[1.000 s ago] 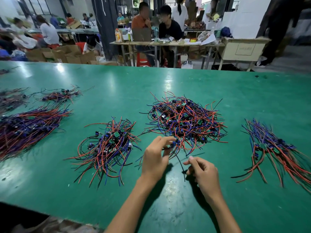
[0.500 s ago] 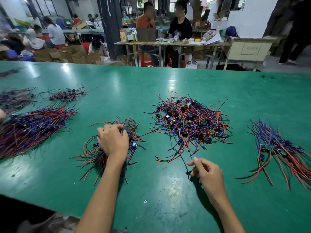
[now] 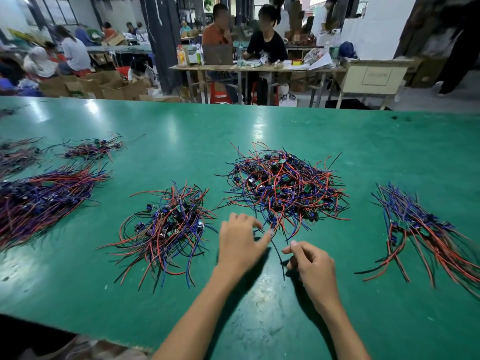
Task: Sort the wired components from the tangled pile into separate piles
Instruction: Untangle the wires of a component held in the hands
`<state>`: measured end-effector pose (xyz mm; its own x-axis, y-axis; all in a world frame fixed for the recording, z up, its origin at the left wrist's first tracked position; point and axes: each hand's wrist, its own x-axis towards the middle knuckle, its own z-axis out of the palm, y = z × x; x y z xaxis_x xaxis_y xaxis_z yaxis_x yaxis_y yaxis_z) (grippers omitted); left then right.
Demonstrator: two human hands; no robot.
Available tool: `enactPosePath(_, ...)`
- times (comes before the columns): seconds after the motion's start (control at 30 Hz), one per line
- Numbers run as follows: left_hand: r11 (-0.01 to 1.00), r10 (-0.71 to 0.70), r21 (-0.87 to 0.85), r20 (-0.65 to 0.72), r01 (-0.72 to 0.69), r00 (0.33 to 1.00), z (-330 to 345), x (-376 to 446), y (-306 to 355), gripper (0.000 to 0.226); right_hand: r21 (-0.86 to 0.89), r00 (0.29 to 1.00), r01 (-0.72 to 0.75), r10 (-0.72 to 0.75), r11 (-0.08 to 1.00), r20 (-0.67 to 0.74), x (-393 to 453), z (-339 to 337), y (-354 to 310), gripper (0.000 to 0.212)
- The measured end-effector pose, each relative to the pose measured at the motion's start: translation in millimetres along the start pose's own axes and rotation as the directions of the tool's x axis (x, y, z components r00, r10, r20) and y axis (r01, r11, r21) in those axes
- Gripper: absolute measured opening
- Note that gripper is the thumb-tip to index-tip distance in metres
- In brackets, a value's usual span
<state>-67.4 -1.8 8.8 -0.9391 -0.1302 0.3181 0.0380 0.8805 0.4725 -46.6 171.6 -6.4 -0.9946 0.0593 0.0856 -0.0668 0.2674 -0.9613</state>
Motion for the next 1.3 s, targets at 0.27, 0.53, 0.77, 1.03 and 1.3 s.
enactPosePath(0.27, 0.969, -0.070, -0.240, -0.040, 0.059, 0.997, 23.9, -29.1, 2.2, 0.007, -0.082, 1.000, -0.002, 0.001, 0.997, -0.016, 3.8, 3.8, 6.4, 0.029)
enactPosePath(0.53, 0.766, -0.064, -0.639, 0.045, 0.078, 0.997, 14.3, -35.8, 3.5, 0.032, -0.331, 0.998, -0.008, -0.015, 0.943, -0.068, 8.1, 14.8, 7.8, 0.020)
enactPosePath(0.77, 0.513, -0.048, -0.840, 0.175, 0.175, 0.983, 7.6, -39.3, 1.3, 0.029, 0.053, 0.995, 0.005, -0.010, 0.999, 0.100, 6.3, 5.9, 4.4, 0.022)
enactPosePath(1.03, 0.359, -0.019, -0.861, 0.378, 0.359, 0.926, -7.3, -35.1, 10.0, 0.024, 0.161, 0.968, 0.086, -0.121, 0.983, 0.219, -6.0, -0.1, -1.1, 0.021)
enactPosePath(1.3, 0.214, -0.145, -0.897, 0.363, 0.387, 0.920, -18.7, -28.8, 12.1, 0.025, 0.109, 0.960, 0.104, -0.128, 0.989, 0.249, -13.6, -1.8, -6.1, 0.030)
